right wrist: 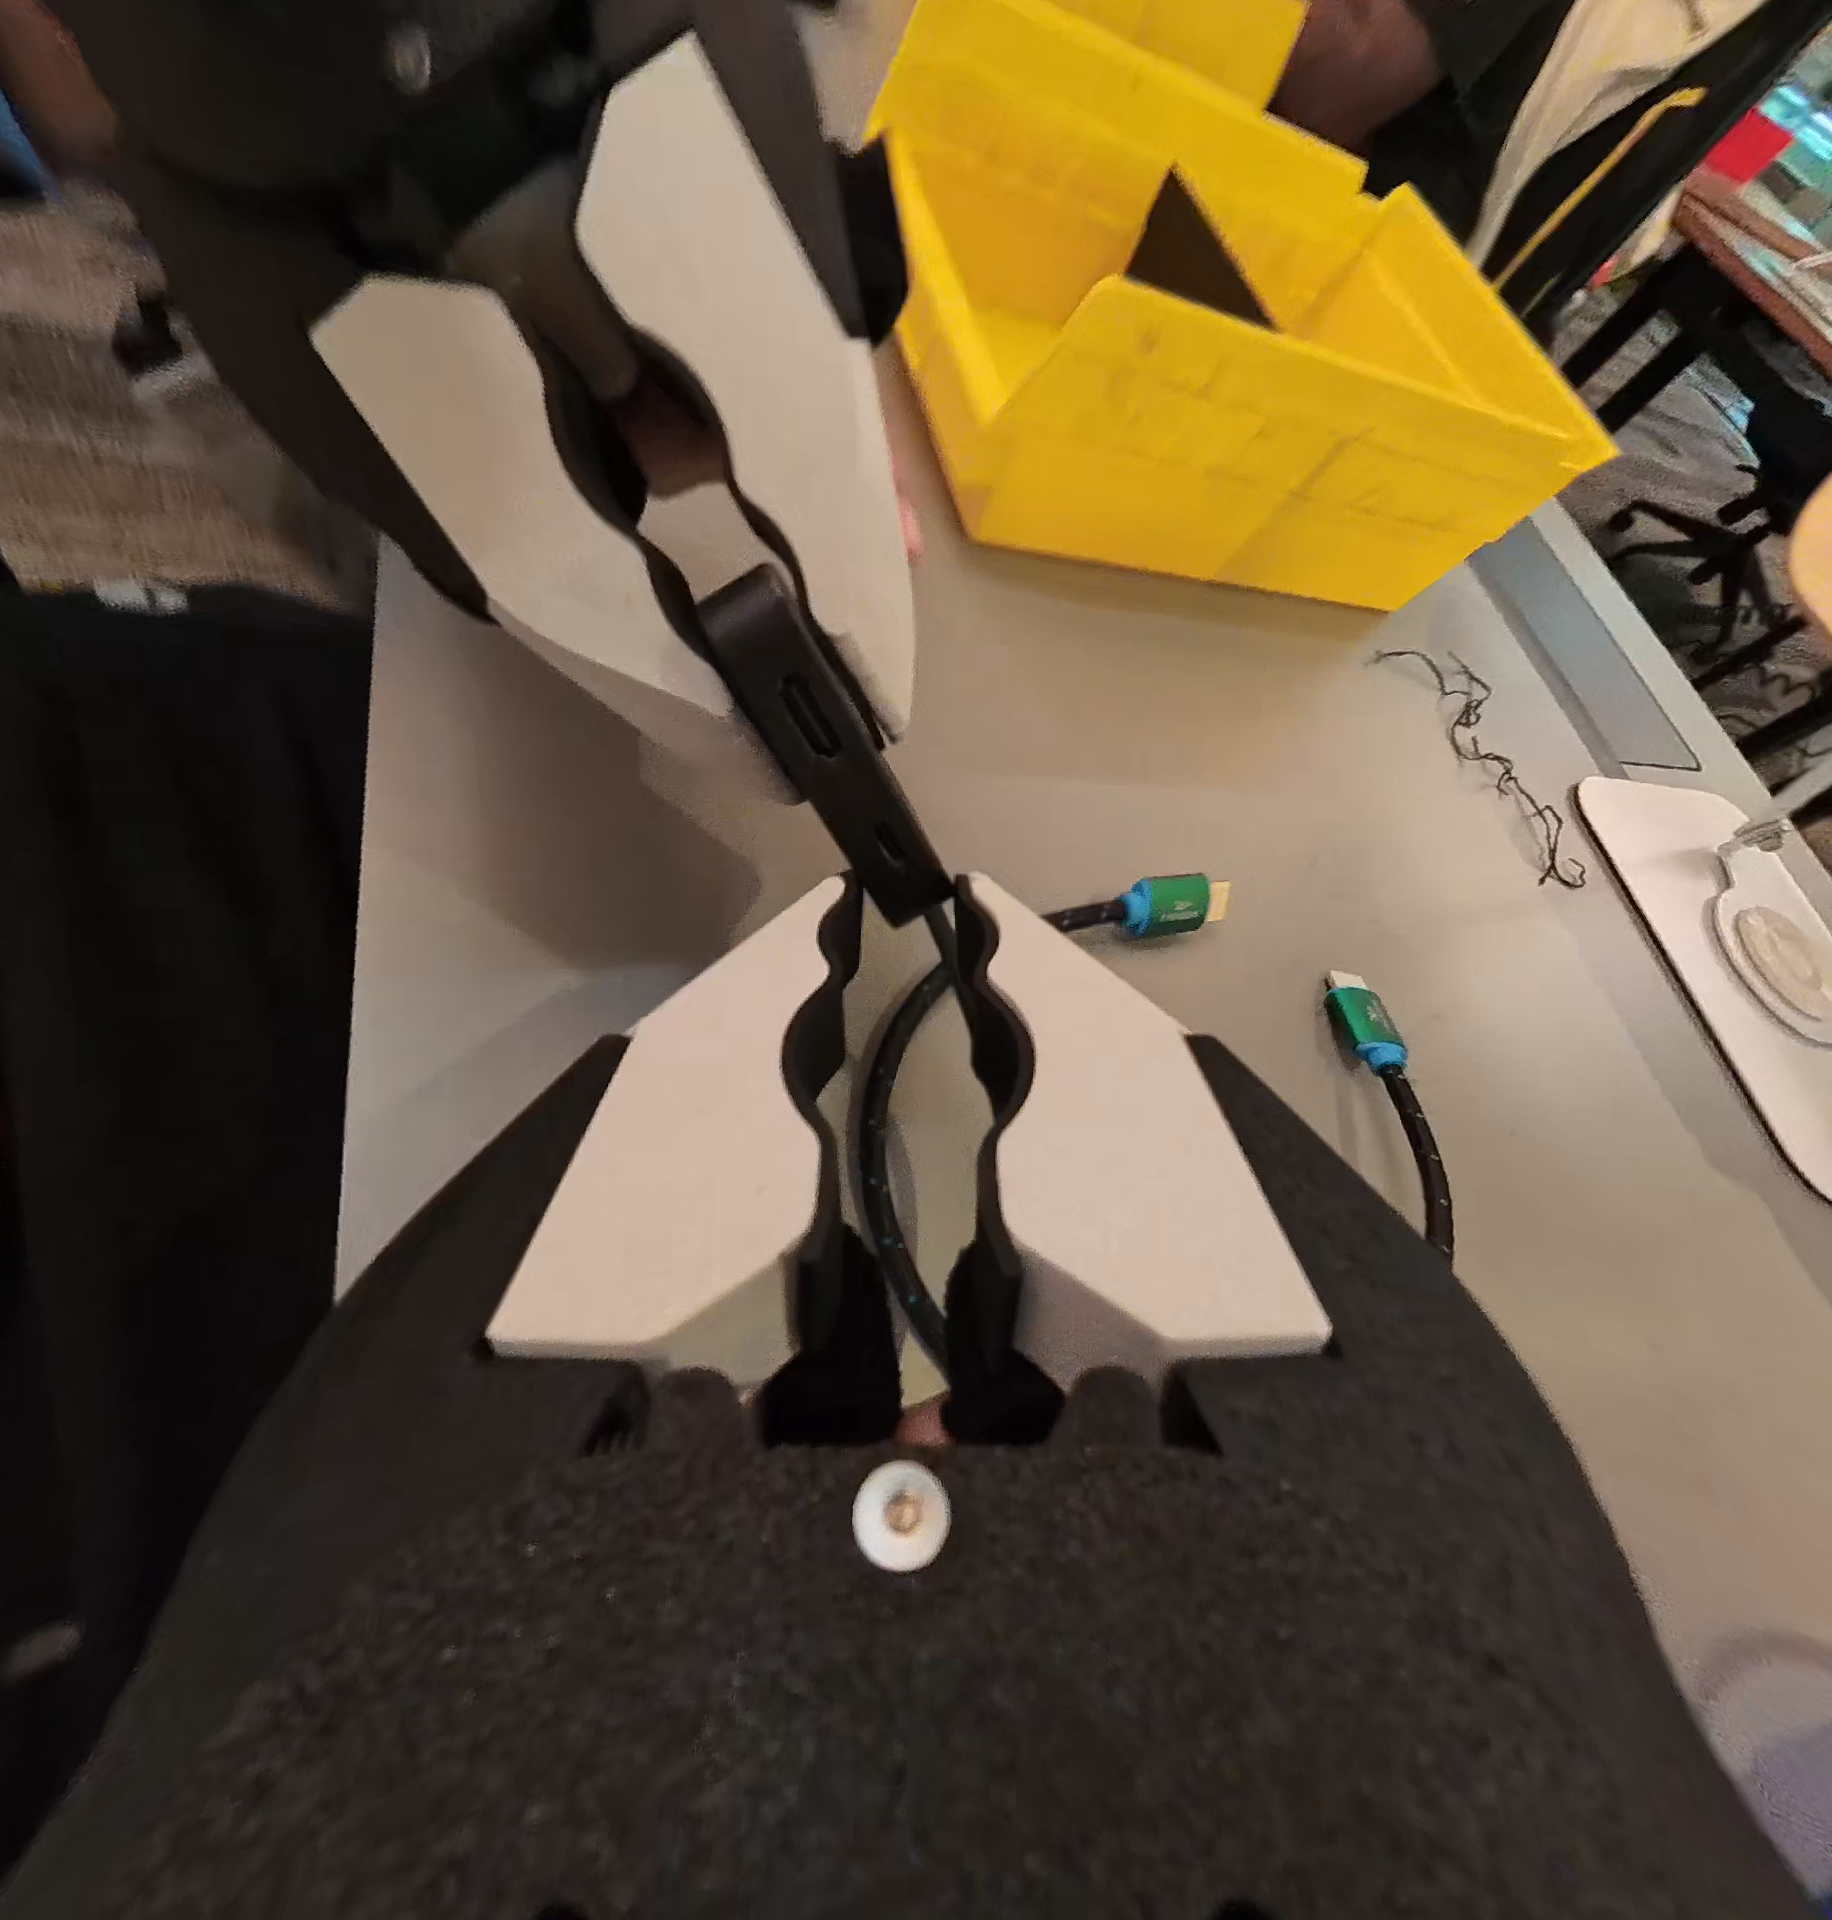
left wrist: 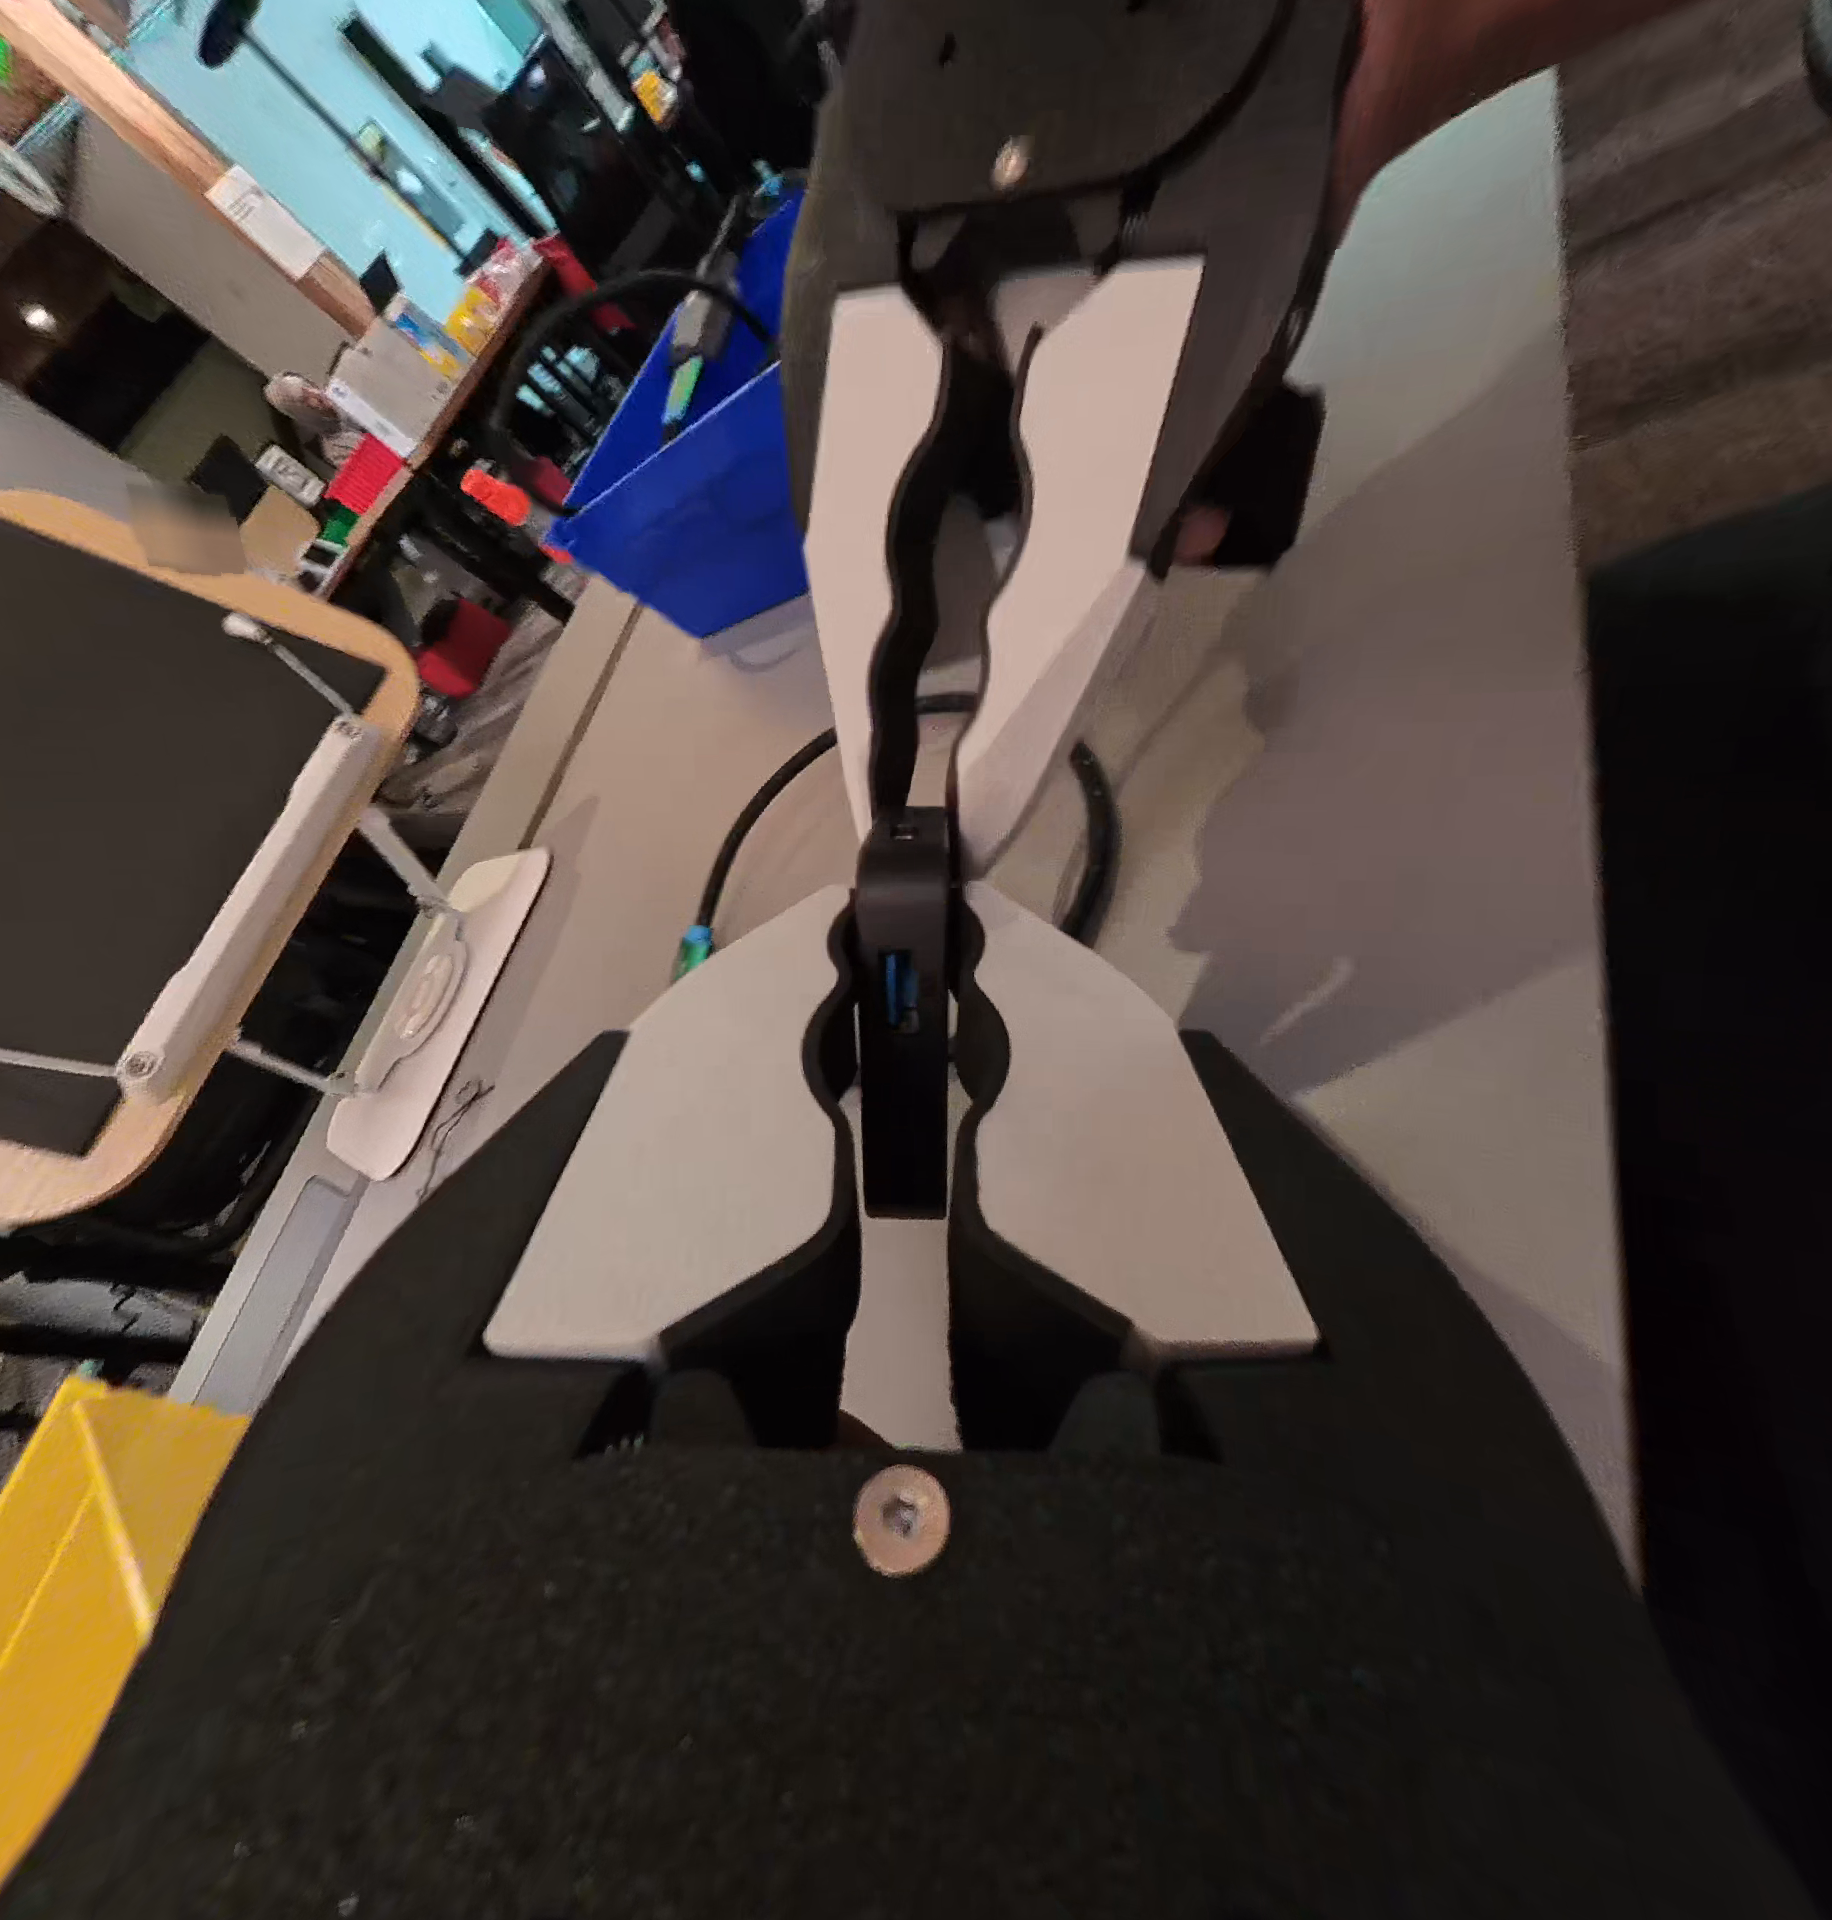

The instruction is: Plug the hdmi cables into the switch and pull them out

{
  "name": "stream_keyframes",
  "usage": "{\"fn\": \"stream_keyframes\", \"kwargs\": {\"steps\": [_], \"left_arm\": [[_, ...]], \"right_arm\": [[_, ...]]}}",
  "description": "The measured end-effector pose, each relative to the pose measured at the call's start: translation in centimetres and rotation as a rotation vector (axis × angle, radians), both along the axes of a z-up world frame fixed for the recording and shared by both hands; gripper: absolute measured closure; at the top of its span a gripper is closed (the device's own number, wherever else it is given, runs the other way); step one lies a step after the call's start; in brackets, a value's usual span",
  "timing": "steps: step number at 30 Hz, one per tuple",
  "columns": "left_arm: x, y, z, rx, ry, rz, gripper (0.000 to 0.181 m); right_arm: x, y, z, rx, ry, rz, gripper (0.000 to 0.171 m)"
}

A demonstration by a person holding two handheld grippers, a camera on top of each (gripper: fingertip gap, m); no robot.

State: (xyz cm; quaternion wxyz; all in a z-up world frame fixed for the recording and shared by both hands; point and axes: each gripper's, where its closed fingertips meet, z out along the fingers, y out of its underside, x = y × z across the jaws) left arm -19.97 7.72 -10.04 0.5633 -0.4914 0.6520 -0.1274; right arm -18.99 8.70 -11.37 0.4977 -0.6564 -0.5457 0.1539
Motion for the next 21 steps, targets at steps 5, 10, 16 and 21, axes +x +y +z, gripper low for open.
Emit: {"fn": "stream_keyframes", "kwargs": {"steps": [5,10,16,21], "left_arm": [[-4.0,4.9,0.3,0.09,-0.025,0.211,0.167],[-7.7,9.2,2.4,0.095,-0.162,0.452,0.168],[-7.7,9.2,1.8,0.109,-0.146,0.459,0.168],[-7.7,9.4,1.8,0.125,-0.147,0.466,0.167]], "right_arm": [[1.9,1.4,4.0,-0.015,0.218,-0.081,0.151],[5.4,5.3,3.3,-0.189,0.385,-0.305,0.143],[8.0,8.6,-4.4,-0.392,0.209,-0.483,0.115],[8.4,13.3,-2.3,-0.215,0.133,-0.47,0.119]]}}
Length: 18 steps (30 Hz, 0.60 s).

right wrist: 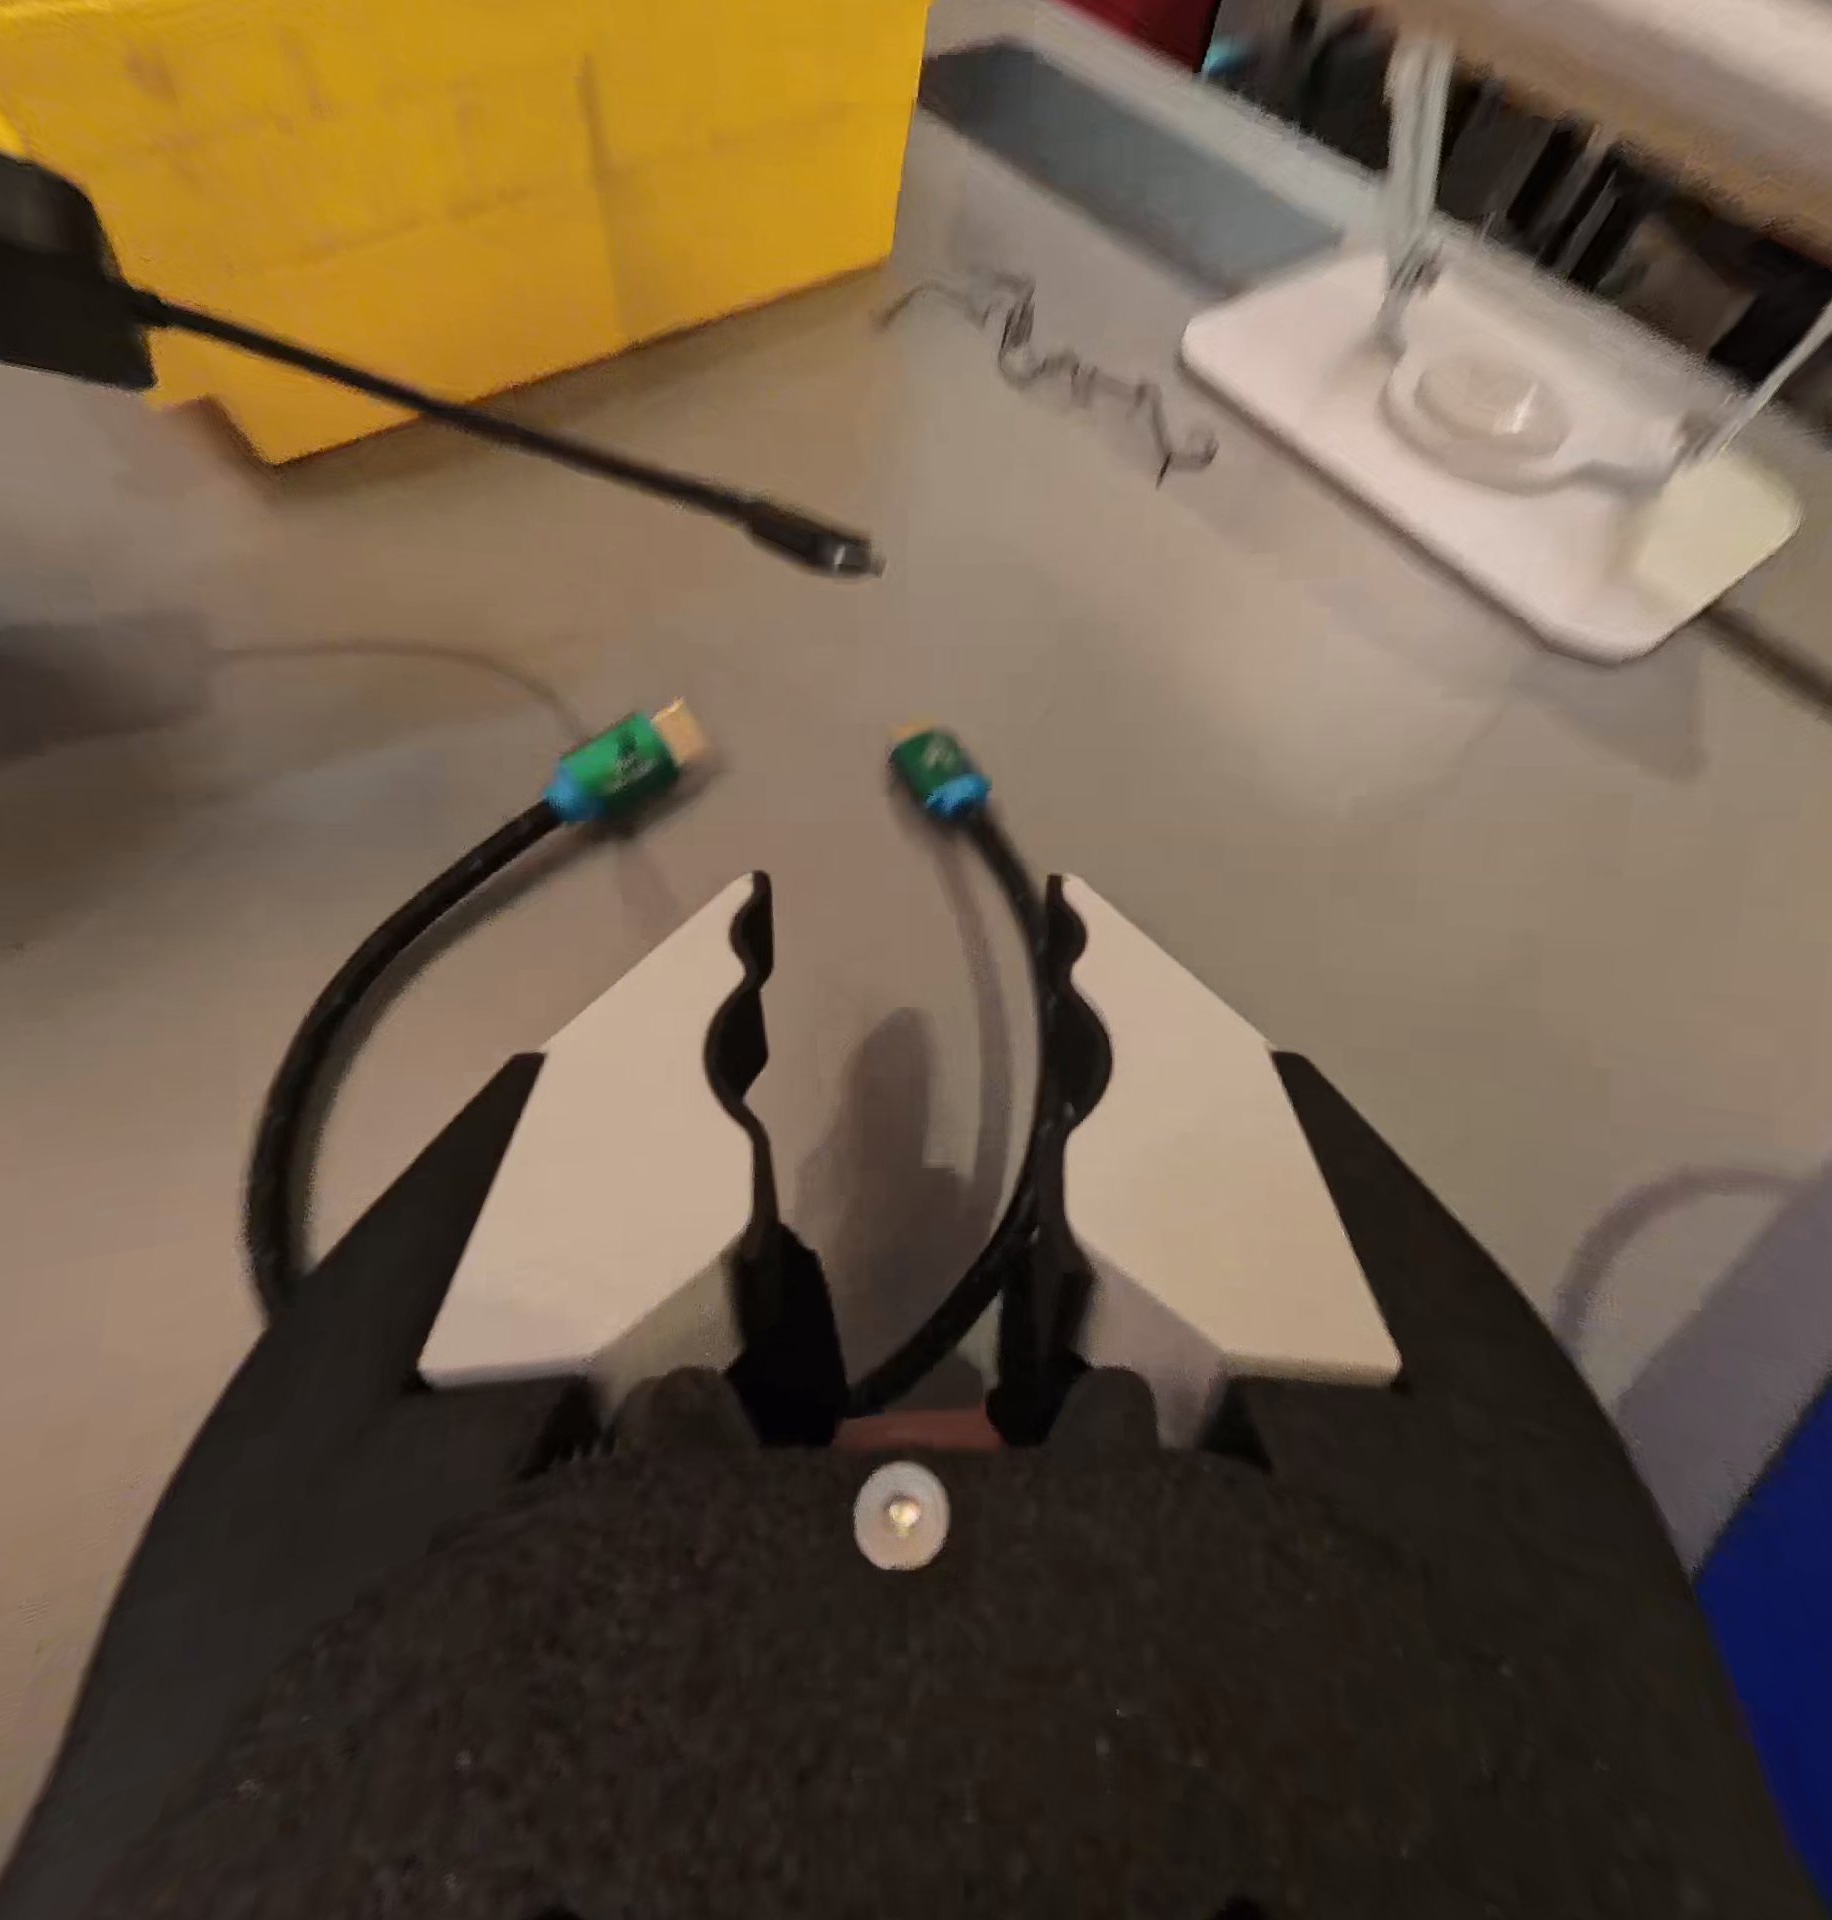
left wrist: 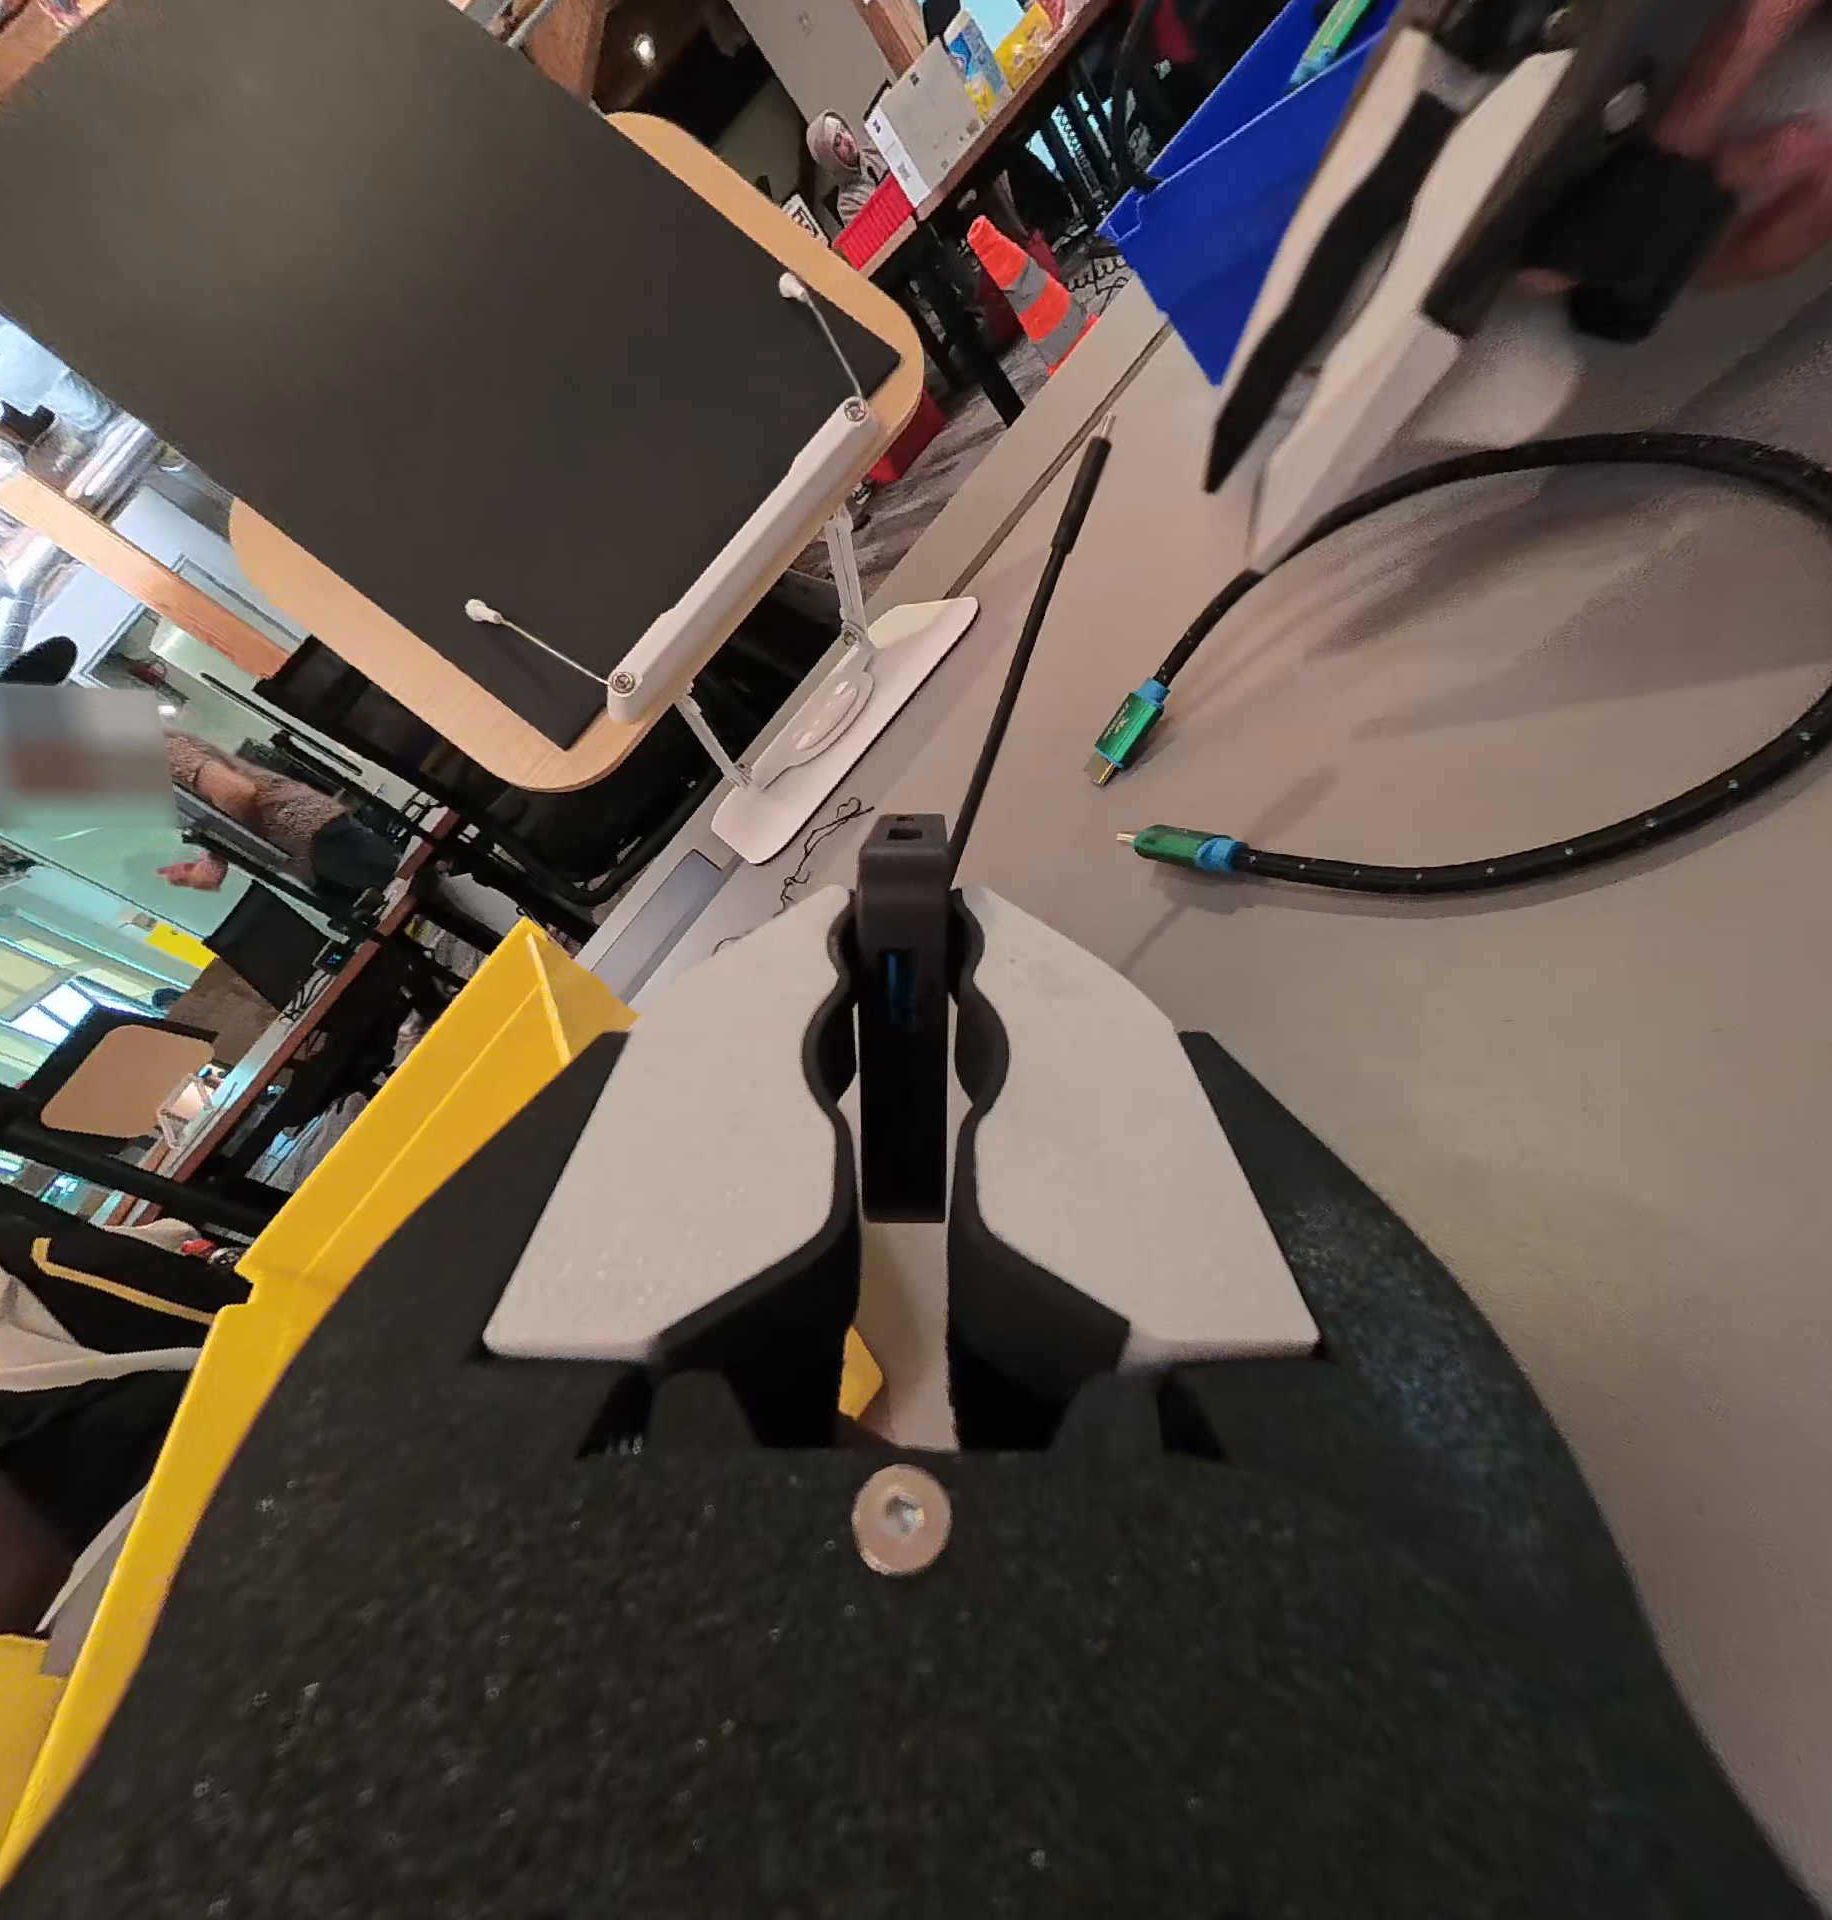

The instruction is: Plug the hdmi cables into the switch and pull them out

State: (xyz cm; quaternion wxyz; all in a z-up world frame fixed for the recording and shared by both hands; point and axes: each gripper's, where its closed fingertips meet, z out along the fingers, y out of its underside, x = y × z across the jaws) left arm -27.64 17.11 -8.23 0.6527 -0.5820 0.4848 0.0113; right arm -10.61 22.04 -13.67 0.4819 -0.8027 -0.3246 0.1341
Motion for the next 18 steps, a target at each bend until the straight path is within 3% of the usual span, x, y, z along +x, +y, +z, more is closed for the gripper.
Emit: {"fn": "stream_keyframes", "kwargs": {"steps": [3,8,18], "left_arm": [[-0.3,0.2,0.2,-0.011,-0.036,0.008,0.168],[-0.9,0.4,0.3,-0.048,-0.097,0.035,0.167],[-0.7,0.7,-0.5,-0.086,-0.101,0.014,0.167]], "right_arm": [[-0.6,3.0,0.4,0.133,-0.075,0.043,0.132],[-0.6,4.5,-2.4,0.086,-0.184,0.127,0.147],[-1.8,4.1,-3.6,-0.046,-0.073,0.292,0.141]]}}
